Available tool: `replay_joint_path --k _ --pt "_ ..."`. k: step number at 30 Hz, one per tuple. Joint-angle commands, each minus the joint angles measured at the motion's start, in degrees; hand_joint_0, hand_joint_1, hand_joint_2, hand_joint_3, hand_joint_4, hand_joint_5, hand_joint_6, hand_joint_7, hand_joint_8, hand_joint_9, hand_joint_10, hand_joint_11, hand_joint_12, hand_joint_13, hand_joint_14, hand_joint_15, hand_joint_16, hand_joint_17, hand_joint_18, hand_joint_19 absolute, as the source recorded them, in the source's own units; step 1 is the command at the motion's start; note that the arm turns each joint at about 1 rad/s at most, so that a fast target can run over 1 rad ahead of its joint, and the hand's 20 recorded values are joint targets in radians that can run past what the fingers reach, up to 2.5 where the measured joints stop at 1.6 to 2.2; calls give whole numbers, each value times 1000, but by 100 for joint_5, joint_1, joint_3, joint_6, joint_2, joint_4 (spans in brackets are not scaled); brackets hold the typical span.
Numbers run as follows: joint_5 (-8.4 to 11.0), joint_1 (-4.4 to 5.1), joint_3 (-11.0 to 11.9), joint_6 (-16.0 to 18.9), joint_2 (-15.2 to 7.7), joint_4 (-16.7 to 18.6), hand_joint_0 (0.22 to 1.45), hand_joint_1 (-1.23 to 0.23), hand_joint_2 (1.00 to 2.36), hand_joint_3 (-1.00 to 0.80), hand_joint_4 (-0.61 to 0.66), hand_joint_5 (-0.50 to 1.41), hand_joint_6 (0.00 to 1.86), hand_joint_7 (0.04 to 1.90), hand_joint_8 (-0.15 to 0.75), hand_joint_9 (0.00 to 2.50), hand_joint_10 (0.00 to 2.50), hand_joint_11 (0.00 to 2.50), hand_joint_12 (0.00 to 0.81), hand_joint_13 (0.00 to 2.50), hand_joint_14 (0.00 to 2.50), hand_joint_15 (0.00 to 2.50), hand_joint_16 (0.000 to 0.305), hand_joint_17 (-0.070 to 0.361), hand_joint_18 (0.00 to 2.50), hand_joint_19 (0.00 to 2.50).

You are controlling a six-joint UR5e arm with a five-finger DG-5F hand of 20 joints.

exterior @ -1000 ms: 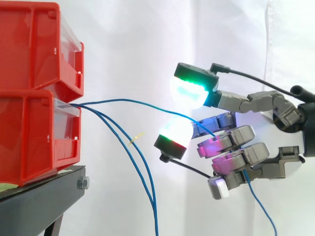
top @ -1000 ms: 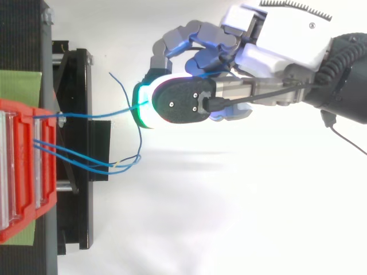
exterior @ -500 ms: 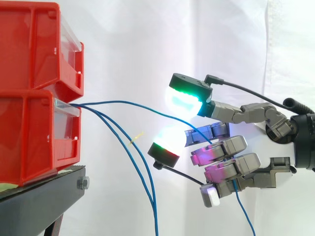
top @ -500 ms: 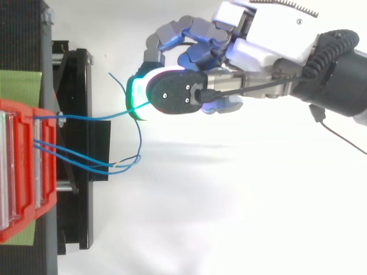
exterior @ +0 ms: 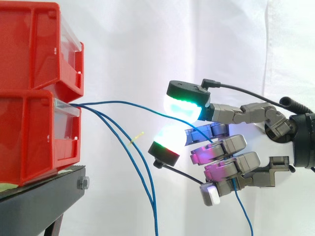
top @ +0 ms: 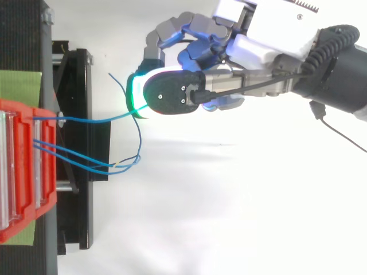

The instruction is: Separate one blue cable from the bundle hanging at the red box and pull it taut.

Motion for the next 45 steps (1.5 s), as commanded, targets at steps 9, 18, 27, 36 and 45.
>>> replay_joint_path --k 9,18,27,36,45 --pt "39 104 6 -10 0 -9 536 -469 1000 -500 162 -225 925 943 269 788 1925 1197 312 1201 1262 1241 53 118 969 1013" --pt "39 157 6 -19 0 -9 566 -570 1000 -500 143 -224 927 957 250 809 1923 1209 297 1220 1207 1303 51 116 973 1021" --pt "39 184 6 -19 -8 0 629 -615 1015 -325 103 -217 943 982 243 831 1914 1219 284 1265 1109 1352 49 110 967 1026" --pt "39 184 6 -10 0 0 639 -648 1023 -209 26 -211 955 1017 239 835 1914 1251 292 1267 1092 1375 48 108 960 1033" --pt "39 184 6 -19 0 0 645 -660 1024 -184 -24 -207 959 1042 239 842 1902 1271 284 1267 1083 1381 47 107 946 1035"
